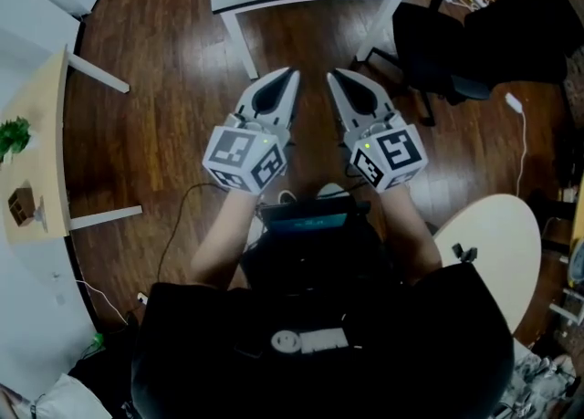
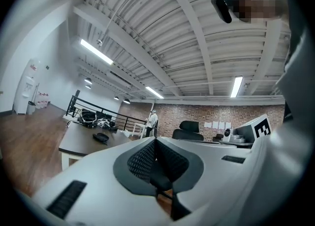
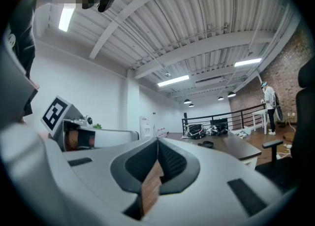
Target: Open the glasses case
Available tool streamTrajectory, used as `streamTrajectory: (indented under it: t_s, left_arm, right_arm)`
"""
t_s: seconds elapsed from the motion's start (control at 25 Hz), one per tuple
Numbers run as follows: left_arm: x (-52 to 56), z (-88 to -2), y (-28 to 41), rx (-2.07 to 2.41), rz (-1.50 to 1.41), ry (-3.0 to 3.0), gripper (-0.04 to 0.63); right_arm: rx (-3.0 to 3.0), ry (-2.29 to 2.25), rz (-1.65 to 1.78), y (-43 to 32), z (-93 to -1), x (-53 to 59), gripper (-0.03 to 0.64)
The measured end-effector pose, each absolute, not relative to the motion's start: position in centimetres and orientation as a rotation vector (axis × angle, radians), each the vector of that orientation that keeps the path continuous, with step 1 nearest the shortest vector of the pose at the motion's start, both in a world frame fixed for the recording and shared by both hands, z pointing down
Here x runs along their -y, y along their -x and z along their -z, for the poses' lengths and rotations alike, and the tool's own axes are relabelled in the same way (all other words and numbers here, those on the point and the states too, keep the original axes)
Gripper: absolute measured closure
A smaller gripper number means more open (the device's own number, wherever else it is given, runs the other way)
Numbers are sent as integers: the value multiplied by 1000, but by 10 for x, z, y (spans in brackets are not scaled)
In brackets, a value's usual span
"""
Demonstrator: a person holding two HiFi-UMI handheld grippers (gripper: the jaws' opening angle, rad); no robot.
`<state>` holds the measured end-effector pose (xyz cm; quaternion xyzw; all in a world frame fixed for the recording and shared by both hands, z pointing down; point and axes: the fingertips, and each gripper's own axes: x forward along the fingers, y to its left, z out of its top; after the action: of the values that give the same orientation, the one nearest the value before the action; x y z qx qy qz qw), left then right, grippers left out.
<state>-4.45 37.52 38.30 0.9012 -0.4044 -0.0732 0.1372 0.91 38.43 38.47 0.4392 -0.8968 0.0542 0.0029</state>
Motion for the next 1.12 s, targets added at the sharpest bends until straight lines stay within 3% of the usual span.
streamTrajectory:
  t_s: [0.64, 1.12]
  left_arm:
    - [-434, -374, -45, 1180, 124, -2642, 594]
    - [-459, -373, -72, 1190, 148, -2649, 594]
  right_arm:
    - [2813, -1452, -213, -83, -379, -436, 612]
    - [2845, -1425, -176, -106, -377, -463, 612]
